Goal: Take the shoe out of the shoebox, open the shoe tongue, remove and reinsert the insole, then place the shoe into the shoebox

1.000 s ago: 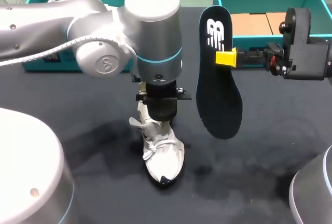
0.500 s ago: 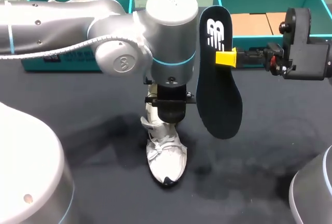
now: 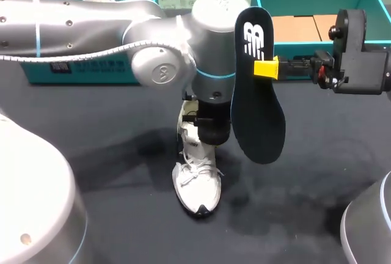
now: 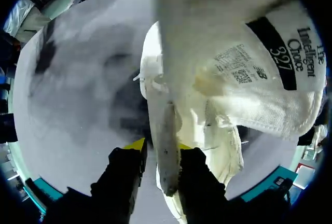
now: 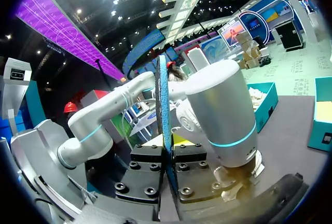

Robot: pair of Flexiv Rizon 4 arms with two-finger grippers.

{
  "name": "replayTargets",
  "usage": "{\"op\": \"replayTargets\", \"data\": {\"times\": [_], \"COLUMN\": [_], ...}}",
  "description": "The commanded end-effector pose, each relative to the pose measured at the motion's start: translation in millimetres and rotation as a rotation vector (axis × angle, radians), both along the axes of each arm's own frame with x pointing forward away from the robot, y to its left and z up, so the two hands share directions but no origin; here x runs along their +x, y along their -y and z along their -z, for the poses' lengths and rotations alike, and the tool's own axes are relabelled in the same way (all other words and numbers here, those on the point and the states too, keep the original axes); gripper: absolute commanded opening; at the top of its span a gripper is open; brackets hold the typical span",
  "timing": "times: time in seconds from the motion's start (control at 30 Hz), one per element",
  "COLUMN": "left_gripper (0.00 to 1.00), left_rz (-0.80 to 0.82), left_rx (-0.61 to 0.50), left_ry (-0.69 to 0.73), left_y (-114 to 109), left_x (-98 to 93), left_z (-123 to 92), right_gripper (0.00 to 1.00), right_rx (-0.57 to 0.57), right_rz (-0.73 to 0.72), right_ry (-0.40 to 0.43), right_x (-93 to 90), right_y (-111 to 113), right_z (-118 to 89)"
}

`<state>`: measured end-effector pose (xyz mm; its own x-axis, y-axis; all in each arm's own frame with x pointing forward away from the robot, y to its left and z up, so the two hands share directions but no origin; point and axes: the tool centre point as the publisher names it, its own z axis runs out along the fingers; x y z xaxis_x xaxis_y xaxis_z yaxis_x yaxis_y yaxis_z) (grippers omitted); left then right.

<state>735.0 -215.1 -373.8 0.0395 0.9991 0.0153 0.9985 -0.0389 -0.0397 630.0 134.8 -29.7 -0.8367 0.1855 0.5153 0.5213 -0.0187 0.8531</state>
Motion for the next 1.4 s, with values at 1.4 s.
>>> {"op": "replayTargets", "data": {"times": [1.4], "left_gripper": [1.0], "left_rz": [0.201], "left_rx": [-1.097], "left_ry": [0.018], "left_y": [-37], "left_x": [13.4], "left_z": [-156], "right_gripper": [0.0], "right_rx": [-0.002], "right_rz": [0.001], "right_ry": [-0.001], "right_x": [0.2], "right_y": [-2], "right_z": [1]}}
